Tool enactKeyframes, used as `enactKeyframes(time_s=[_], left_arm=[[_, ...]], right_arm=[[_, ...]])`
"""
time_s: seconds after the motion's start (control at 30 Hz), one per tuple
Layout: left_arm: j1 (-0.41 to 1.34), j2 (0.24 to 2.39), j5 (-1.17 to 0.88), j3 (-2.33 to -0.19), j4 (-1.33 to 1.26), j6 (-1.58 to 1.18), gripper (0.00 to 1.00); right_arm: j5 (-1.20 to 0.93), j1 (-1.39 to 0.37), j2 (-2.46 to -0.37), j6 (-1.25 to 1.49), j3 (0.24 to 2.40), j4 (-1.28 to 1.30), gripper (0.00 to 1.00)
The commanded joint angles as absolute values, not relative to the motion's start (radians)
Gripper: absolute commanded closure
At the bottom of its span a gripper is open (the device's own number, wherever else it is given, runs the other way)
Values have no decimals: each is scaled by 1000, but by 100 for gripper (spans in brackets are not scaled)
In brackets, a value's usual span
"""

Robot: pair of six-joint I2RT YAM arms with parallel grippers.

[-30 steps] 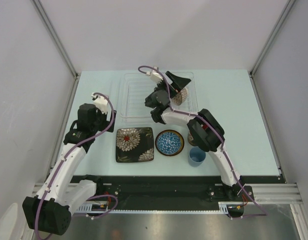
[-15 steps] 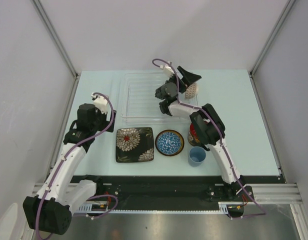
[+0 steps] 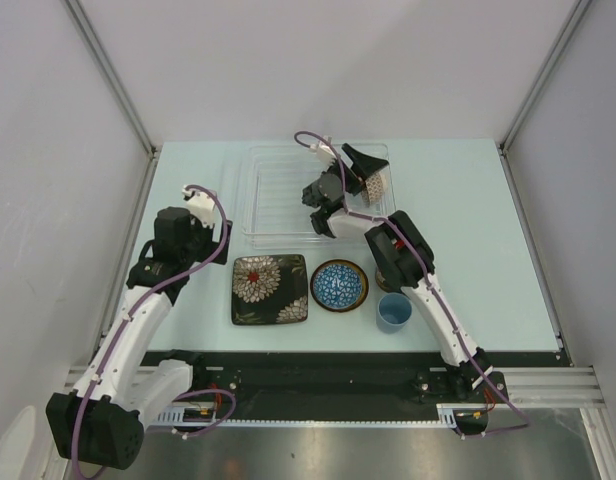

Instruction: Load the mixed dishes into the dish rack

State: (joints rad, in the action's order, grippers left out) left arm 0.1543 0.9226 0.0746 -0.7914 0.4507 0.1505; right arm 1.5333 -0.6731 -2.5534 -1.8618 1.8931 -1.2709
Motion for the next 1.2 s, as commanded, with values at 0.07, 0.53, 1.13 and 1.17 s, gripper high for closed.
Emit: enactKeyframes(time_s=[0.07,0.53,1.13,1.17], left_arm=[[146,922,60,-811,434,153,0],[146,911,58,-816,437,150,0],[143,910,67,-781,407,170,0],[143,910,69,-778,402,170,0]], right_arm=[[1763,-684,-2591,-1870,1950,-1577,3],[1769,-773,-2645,-1873,1917,-1582,0],[1772,-799,-2711,-1832,1913,-1588,0],[1772,-801,-2701,-1827,1914,-1588,0]])
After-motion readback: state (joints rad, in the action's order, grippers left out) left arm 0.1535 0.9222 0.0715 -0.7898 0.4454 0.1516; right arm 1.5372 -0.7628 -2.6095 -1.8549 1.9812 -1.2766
